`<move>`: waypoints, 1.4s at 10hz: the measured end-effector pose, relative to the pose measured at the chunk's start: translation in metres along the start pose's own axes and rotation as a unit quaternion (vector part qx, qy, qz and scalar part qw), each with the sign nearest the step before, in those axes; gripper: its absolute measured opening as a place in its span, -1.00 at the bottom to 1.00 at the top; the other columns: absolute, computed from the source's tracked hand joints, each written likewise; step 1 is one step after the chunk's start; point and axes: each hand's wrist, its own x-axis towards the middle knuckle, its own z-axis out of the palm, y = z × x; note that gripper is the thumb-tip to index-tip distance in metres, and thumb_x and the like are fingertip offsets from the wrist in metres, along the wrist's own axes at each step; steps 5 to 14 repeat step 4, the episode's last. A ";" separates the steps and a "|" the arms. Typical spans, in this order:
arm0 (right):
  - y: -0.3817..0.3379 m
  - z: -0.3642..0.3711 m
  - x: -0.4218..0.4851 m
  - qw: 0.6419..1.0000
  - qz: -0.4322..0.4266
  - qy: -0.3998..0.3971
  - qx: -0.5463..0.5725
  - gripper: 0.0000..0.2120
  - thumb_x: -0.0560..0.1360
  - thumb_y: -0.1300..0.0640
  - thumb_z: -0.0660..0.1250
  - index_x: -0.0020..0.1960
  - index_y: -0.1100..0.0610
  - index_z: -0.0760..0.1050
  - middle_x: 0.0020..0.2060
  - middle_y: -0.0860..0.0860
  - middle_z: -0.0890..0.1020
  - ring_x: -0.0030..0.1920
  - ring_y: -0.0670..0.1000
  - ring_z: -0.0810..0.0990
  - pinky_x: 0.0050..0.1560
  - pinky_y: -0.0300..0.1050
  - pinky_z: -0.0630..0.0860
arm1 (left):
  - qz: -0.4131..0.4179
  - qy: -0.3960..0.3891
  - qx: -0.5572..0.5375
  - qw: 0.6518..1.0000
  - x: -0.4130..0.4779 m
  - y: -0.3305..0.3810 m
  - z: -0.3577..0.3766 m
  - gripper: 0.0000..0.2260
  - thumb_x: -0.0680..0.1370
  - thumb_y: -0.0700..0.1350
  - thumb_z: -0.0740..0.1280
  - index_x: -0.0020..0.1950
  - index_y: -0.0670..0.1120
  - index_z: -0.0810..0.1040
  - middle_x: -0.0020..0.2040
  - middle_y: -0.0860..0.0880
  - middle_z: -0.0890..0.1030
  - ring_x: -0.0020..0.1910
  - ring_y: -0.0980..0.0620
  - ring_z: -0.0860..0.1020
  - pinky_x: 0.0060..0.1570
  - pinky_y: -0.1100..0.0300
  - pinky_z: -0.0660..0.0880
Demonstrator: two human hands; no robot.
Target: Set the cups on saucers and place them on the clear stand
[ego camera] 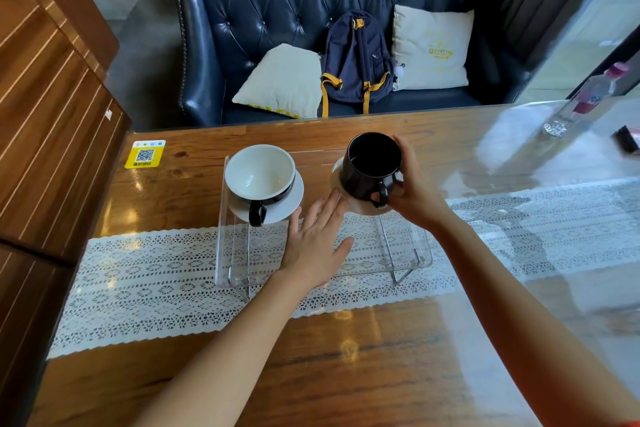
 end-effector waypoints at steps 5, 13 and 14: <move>0.009 0.009 -0.135 0.962 0.027 0.205 0.177 -0.49 0.45 0.49 0.23 0.19 -0.06 0.36 0.09 0.09 0.59 0.14 -0.06 0.59 0.06 -0.29 0.55 | 0.043 0.121 -0.135 0.982 -0.015 0.008 -0.018 -0.48 0.56 -0.05 0.17 0.50 -0.02 0.10 0.53 0.07 0.07 0.50 0.11 0.06 0.48 0.09 -0.05; 0.009 0.009 -0.135 0.962 0.027 0.205 0.177 -0.49 0.45 0.49 0.23 0.19 -0.06 0.36 0.09 0.09 0.59 0.14 -0.06 0.59 0.06 -0.29 0.55 | 0.043 0.121 -0.135 0.982 -0.015 0.008 -0.018 -0.48 0.56 -0.05 0.17 0.50 -0.02 0.10 0.53 0.07 0.07 0.50 0.11 0.06 0.48 0.09 -0.05; 0.009 0.009 -0.135 0.962 0.027 0.205 0.177 -0.49 0.45 0.49 0.23 0.19 -0.06 0.36 0.09 0.09 0.59 0.14 -0.06 0.59 0.06 -0.29 0.55 | 0.043 0.121 -0.135 0.982 -0.015 0.008 -0.018 -0.48 0.56 -0.05 0.17 0.50 -0.02 0.10 0.53 0.07 0.07 0.50 0.11 0.06 0.48 0.09 -0.05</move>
